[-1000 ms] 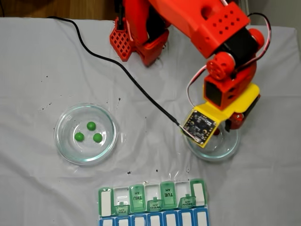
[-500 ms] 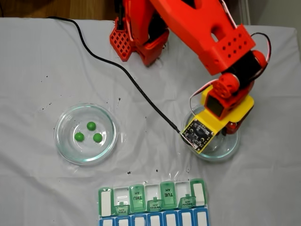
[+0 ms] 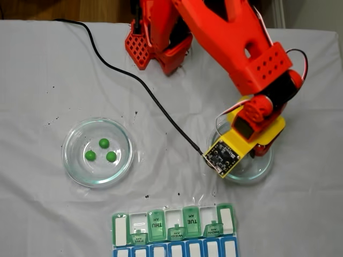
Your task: Sort medicines into box.
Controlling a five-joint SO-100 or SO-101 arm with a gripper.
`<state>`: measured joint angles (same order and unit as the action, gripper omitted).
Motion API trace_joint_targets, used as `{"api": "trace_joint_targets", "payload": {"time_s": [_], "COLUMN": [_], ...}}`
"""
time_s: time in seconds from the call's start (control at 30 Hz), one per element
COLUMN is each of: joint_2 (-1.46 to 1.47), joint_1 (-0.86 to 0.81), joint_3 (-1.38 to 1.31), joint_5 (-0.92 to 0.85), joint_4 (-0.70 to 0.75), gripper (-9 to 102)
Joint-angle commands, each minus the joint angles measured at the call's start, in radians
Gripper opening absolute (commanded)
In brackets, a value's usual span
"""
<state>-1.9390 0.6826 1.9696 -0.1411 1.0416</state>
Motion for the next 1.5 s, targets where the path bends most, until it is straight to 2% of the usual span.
{"api": "trace_joint_targets", "payload": {"time_s": [0.0,1.47], "joint_2": [-0.009,0.06], "joint_1": [0.0,0.014], "joint_3": [-0.097,-0.058], "joint_5": [0.011,0.069], "joint_4": [-0.014,-0.078], "gripper": [24,20]}}
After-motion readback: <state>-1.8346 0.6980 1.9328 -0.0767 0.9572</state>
